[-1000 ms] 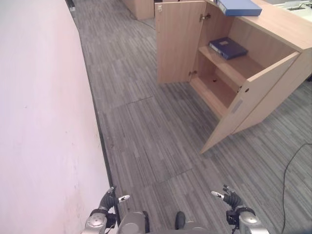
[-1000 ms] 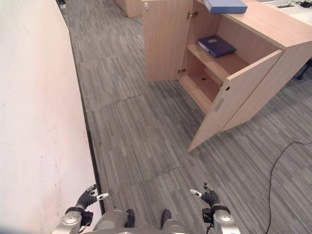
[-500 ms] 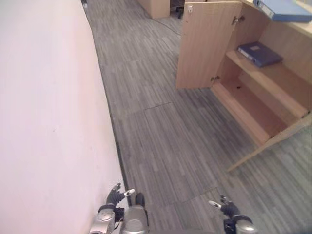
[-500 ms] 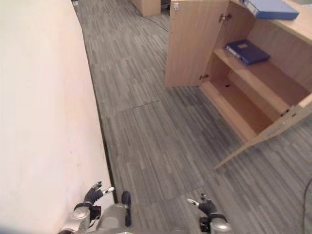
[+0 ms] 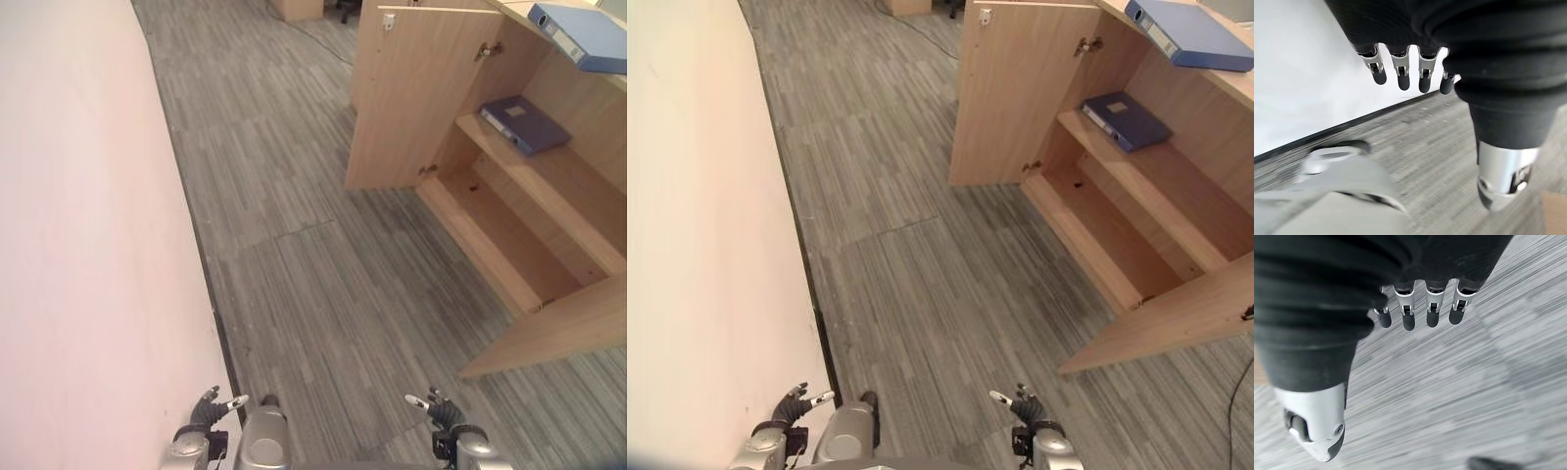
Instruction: Put the empty folder in the office cabinet
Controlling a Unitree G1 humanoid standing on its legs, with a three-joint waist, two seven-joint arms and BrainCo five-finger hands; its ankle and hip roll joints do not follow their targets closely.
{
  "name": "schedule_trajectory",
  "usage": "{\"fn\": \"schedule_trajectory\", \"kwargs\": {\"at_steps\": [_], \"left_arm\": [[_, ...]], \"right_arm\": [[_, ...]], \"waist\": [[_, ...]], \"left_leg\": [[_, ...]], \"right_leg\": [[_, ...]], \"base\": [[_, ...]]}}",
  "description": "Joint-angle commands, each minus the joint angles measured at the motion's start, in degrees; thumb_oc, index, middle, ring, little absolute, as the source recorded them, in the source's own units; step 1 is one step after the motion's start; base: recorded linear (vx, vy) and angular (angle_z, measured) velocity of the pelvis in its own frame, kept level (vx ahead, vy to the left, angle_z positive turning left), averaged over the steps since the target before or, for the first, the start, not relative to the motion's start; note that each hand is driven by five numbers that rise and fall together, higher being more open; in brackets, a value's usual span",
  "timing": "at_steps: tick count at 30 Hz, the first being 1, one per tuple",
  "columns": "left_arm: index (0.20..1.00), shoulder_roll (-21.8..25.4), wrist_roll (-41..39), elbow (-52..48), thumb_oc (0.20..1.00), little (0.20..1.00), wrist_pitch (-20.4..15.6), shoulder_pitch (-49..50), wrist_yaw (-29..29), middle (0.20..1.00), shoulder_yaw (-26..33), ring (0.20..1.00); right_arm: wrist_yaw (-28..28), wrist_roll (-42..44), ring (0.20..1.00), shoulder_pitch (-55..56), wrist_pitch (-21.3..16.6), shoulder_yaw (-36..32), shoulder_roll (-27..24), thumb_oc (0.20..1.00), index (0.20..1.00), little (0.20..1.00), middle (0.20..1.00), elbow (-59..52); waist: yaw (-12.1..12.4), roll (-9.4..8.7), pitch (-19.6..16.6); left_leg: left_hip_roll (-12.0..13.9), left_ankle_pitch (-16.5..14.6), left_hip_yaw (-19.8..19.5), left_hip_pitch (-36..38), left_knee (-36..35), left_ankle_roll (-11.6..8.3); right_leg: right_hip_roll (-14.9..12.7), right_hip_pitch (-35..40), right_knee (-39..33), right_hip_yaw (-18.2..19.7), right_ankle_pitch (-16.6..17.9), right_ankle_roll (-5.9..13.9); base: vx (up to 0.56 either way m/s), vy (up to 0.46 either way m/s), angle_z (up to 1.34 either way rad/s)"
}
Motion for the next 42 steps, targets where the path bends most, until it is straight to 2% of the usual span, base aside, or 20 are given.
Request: {"fn": "schedule_trajectory", "kwargs": {"at_steps": [1,3,4,5,6,7,9,12,15,17,18,19,21,22,23,27,32,35,37,42], "left_arm": [[1.0,5.6,0.8,-3.4,1.0,1.0,-1.4,1.2,0.5,1.0,-2.4,1.0],[1.0,5.7,0.8,-3.5,1.0,1.0,-1.4,1.0,0.5,1.0,-2.3,1.0],[1.0,5.8,0.9,-3.4,1.0,1.0,-1.4,0.9,0.5,1.0,-2.1,1.0],[1.0,5.9,1.0,-3.7,1.0,1.0,-1.3,0.8,0.5,1.0,-1.9,1.0],[1.0,5.9,1.7,-3.5,1.0,1.0,-1.6,0.7,0.7,1.0,-1.6,1.0],[1.0,5.9,1.7,-3.5,1.0,1.0,-1.6,0.8,0.7,1.0,-1.6,1.0],[1.0,5.5,3.0,-2.3,1.0,1.0,-1.7,0.5,1.0,1.0,-1.0,1.0],[1.0,4.9,5.1,-1.0,1.0,1.0,-2.1,0.3,1.1,1.0,-1.4,1.0],[1.0,3.8,4.9,-0.5,1.0,1.0,-2.4,1.0,0.9,1.0,-1.9,1.0],[1.0,3.0,4.5,-0.8,1.0,1.0,-2.4,0.5,0.5,1.0,-2.6,1.0],[1.0,2.5,3.4,-0.8,1.0,1.0,-2.7,0.0,0.3,1.0,-2.9,1.0],[1.0,2.5,3.4,-0.8,1.0,1.0,-2.7,0.0,0.3,1.0,-2.9,1.0],[1.0,2.5,2.9,-2.0,1.0,1.0,-2.5,-0.3,0.0,1.0,-3.5,1.0],[1.0,2.8,2.5,-3.8,1.0,1.0,-2.5,-0.2,-0.3,1.0,-3.9,1.0],[1.0,2.8,2.5,-3.8,1.0,1.0,-2.5,-0.2,-0.3,1.0,-3.9,1.0],[1.0,2.1,2.1,-3.8,1.0,1.0,-2.3,-1.1,-0.1,1.0,-4.3,1.0],[1.0,1.4,2.6,-3.6,1.0,1.0,-2.2,0.0,-0.2,1.0,-5.4,1.0],[1.0,1.2,2.8,-3.5,1.0,1.0,-2.1,0.4,-0.2,1.0,-5.7,1.0],[1.0,0.9,2.5,-2.7,1.0,1.0,-2.0,0.3,0.1,1.0,-5.7,1.0],[1.0,0.8,3.1,-0.2,1.0,1.0,-1.9,0.4,0.2,1.0,-5.2,1.0]], "right_arm": [[-0.9,2.4,1.0,-1.4,-1.0,0.4,-4.9,1.0,1.0,1.0,1.0,-3.5],[-0.6,2.5,1.0,-1.4,-1.1,0.7,-5.1,1.0,1.0,1.0,1.0,-3.9],[-0.7,2.3,1.0,-1.1,-1.1,0.5,-5.3,1.0,1.0,1.0,1.0,-4.4],[-0.7,2.0,1.0,-1.0,-1.0,0.5,-5.5,1.0,1.0,1.0,1.0,-4.7],[-1.1,1.6,1.0,-1.3,-1.0,0.2,-6.0,1.0,1.0,1.0,1.0,-4.4],[-1.1,1.6,1.0,-1.4,-1.0,0.3,-6.0,1.0,1.0,1.0,1.0,-4.3],[-1.3,1.8,1.0,-1.4,-0.6,-0.4,-6.1,1.0,1.0,1.0,1.0,-3.2],[-1.4,2.0,1.0,-0.7,-0.4,-1.7,-6.0,1.0,1.0,1.0,1.0,-0.7],[-1.2,2.6,1.0,1.3,-0.7,-3.0,-7.0,1.0,1.0,1.0,1.0,1.0],[-1.4,3.7,1.0,2.0,-0.9,-4.1,-7.9,1.0,1.0,1.0,1.0,1.6],[-1.3,4.2,1.0,1.6,-1.0,-4.2,-8.6,1.0,1.0,1.0,1.0,2.5],[-1.3,4.2,1.0,1.6,-1.0,-4.2,-8.6,1.0,1.0,1.0,1.0,2.6],[-1.3,4.4,1.0,1.5,-1.0,-4.2,-9.0,1.0,1.0,1.0,1.0,2.2],[-1.2,4.4,1.0,1.2,-0.9,-3.8,-9.9,1.0,1.0,1.0,1.0,1.2],[-1.2,4.4,1.0,1.2,-0.9,-3.8,-9.9,1.0,1.0,1.0,1.0,1.2],[-1.2,4.4,1.0,0.6,-0.3,-3.6,-10.7,1.0,1.0,1.0,1.0,0.7],[-0.8,5.1,1.0,2.2,-0.5,-4.2,-11.0,1.0,1.0,1.0,1.0,-0.4],[-0.6,4.9,1.0,2.9,-0.5,-3.9,-10.9,1.0,1.0,1.0,1.0,-0.9],[-0.8,4.4,1.0,2.8,-0.5,-3.3,-10.6,1.0,1.0,1.0,1.0,-1.2],[-0.4,3.2,1.0,1.8,0.0,-2.1,-9.0,1.0,1.0,1.0,1.0,-0.5]], "waist": [[-1.6,4.59,1.5],[-4.0,5.51,3.1],[-4.8,5.22,3.7],[-5.5,5.09,4.0],[-7.6,3.9,4.4],[-7.7,4.27,4.5],[-9.6,4.28,4.4],[-12.1,4.41,3.4],[-13.2,5.1,1.9],[-14.0,5.97,1.7],[-14.3,6.85,1.5],[-14.5,6.87,1.5],[-14.9,6.06,2.1],[-14.4,4.4,2.9],[-14.4,4.44,3.1],[-12.8,3.92,4.1],[-10.9,5.86,3.3],[-10.0,6.65,3.1],[-8.6,6.78,3.0],[-6.8,7.15,1.0]], "left_leg": [[0.2,10.5,-6.1,0.4,-12.1,0.12],[-1.2,9.0,-6.6,4.6,-13.8,0.41],[-2.2,7.3,-6.8,7.5,-14.9,0.35],[-2.4,6.2,-7.0,9.3,-15.5,-0.1],[-3.8,3.6,-7.3,13.7,-17.3,-1.2],[-3.4,3.4,-7.3,14.4,-17.7,-1.21],[-3.5,1.7,-7.7,18.7,-20.2,-2.56],[-3.1,-1.8,-8.8,22.6,-20.6,-3.45],[-1.7,-2.6,-10.3,24.2,-18.3,-3.99],[-0.7,-0.5,-9.9,22.5,-12.8,-5.46],[0.5,5.2,-9.4,20.0,-5.9,-8.1],[0.6,5.2,-9.6,19.8,-5.7,-8.21],[2.6,11.9,-7.5,16.2,5.3,-10.26],[2.9,14.6,-5.1,13.5,14.0,-10.73],[3.0,14.5,-5.2,13.4,14.4,-10.76],[4.0,13.8,-3.4,7.1,16.0,-9.21],[6.5,12.8,-6.7,3.8,-6.1,-8.57],[6.8,16.0,-10.2,3.2,-13.7,-9.29],[6.4,17.5,-15.6,-1.9,-19.1,-10.34],[5.6,18.2,-20.1,-4.3,-19.0,-11.66]], "right_leg": [[5.5,-2.3,8.2,-3.3,-7.1,-2.35],[7.2,-8.3,7.8,-6.3,-12.2,-2.85],[6.6,-10.3,4.0,-9.7,-15.3,-3.32],[6.1,-11.4,-1.8,-13.2,-15.6,-3.48],[5.0,-15.8,-14.7,-16.6,-12.3,-2.7],[5.4,-14.9,-15.5,-16.9,-12.3,-2.52],[6.0,-15.6,-27.1,-17.5,-9.0,-0.85],[6.0,-17.5,-32.0,-15.9,-6.3,0.73],[6.1,-15.2,-30.8,-16.2,-4.3,-0.85],[6.5,-13.4,-30.9,-17.1,-5.3,-1.96],[7.6,-10.0,-31.8,-19.0,-7.2,-3.52],[7.6,-10.0,-31.8,-19.3,-7.2,-3.6],[7.9,-6.7,-32.4,-20.6,-9.4,-5.9],[8.0,-3.5,-33.1,-20.5,-11.3,-7.45],[8.1,-3.4,-33.2,-20.5,-11.3,-7.48],[8.5,2.2,-34.6,-17.5,-14.3,-7.81],[8.0,6.5,-34.1,-13.7,-18.4,-5.53],[7.9,8.5,-33.0,-11.9,-20.6,-5.16],[7.8,11.9,-31.5,-7.1,-24.6,-4.95],[7.1,14.8,-32.2,2.2,-26.1,-3.41]], "base": [[0.32,0.209,-0.02],[0.45,0.218,-0.35],[0.48,0.087,-0.19],[0.7,-0.082,0.1],[0.55,-0.108,0.09],[0.59,-0.141,-0.02],[0.51,-0.108,0.22],[0.53,-0.131,0.53],[0.47,-0.159,-0.03],[0.36,-0.203,0.14],[0.28,-0.19,0.36],[0.25,-0.191,0.43],[0.29,-0.251,0.24],[0.31,-0.258,0.16],[0.31,-0.235,0.0],[0.32,-0.047,-0.42],[0.4,0.16,-0.4],[0.35,0.125,-0.57],[0.57,0.121,-0.69],[0.46,0.254,-0.94]]}}
